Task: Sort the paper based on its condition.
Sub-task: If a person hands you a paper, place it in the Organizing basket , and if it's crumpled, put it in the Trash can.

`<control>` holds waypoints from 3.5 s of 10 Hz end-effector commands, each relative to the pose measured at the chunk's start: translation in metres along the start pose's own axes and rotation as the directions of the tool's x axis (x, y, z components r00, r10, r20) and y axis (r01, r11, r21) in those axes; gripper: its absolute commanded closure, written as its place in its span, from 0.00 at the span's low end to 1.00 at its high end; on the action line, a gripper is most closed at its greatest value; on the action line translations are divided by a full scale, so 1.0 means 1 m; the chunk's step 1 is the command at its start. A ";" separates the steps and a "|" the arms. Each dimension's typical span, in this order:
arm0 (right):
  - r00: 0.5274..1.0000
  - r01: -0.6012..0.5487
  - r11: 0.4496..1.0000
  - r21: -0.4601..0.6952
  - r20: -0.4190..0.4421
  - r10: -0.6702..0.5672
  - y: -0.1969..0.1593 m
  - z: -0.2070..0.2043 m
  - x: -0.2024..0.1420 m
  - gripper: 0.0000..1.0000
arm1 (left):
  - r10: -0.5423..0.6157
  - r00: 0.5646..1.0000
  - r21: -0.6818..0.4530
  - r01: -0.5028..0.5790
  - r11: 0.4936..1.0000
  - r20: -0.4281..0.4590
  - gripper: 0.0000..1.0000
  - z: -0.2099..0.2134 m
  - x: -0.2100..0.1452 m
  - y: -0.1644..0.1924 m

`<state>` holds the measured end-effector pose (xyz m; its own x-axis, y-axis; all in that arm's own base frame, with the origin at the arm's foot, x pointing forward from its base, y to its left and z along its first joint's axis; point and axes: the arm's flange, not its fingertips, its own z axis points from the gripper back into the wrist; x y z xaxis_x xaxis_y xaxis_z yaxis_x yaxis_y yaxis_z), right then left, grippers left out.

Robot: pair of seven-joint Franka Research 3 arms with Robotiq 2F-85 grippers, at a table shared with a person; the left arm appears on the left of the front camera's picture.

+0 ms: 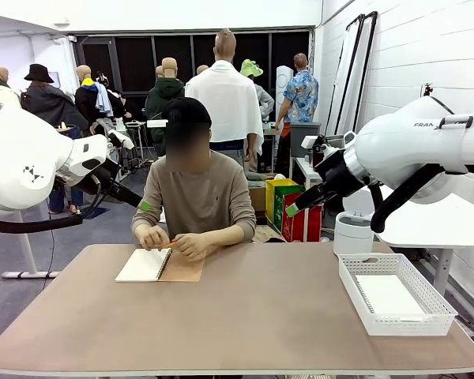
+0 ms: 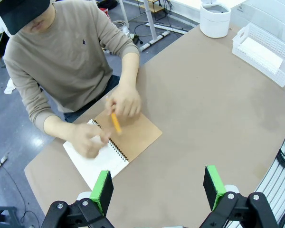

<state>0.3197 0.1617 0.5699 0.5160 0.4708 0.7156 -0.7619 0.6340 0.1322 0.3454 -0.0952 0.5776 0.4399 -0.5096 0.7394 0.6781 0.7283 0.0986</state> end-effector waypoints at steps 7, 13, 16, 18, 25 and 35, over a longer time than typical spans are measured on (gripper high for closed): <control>1.000 0.000 1.000 0.001 0.000 0.000 0.000 0.000 0.001 0.00 | -0.004 1.000 -0.012 0.004 1.000 0.000 0.00 0.000 -0.001 0.000; 1.000 0.000 1.000 0.001 0.000 0.000 0.000 0.000 0.001 0.00 | -0.004 1.000 -0.012 0.004 1.000 0.000 0.00 0.000 -0.001 0.000; 1.000 0.000 1.000 0.001 0.000 0.000 0.000 0.000 0.001 0.00 | -0.004 1.000 -0.012 0.004 1.000 0.000 0.00 0.000 -0.001 0.000; 1.000 0.000 1.000 0.001 0.000 0.000 0.000 0.000 0.001 0.00 | -0.004 1.000 -0.012 0.004 1.000 0.000 0.00 0.000 -0.001 0.000; 1.000 0.000 1.000 0.001 0.000 0.000 0.000 0.000 0.001 0.00 | -0.004 1.000 -0.012 0.004 1.000 0.000 0.00 0.000 -0.001 0.000; 1.000 0.000 1.000 0.001 0.000 0.000 0.000 0.000 0.001 0.00 | -0.004 1.000 -0.012 0.004 1.000 0.000 0.00 0.000 -0.001 0.000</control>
<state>0.3197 0.1617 0.5699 0.5160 0.4708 0.7156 -0.7619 0.6340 0.1322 0.3454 -0.0952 0.5776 0.4399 -0.5096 0.7394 0.6781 0.7283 0.0986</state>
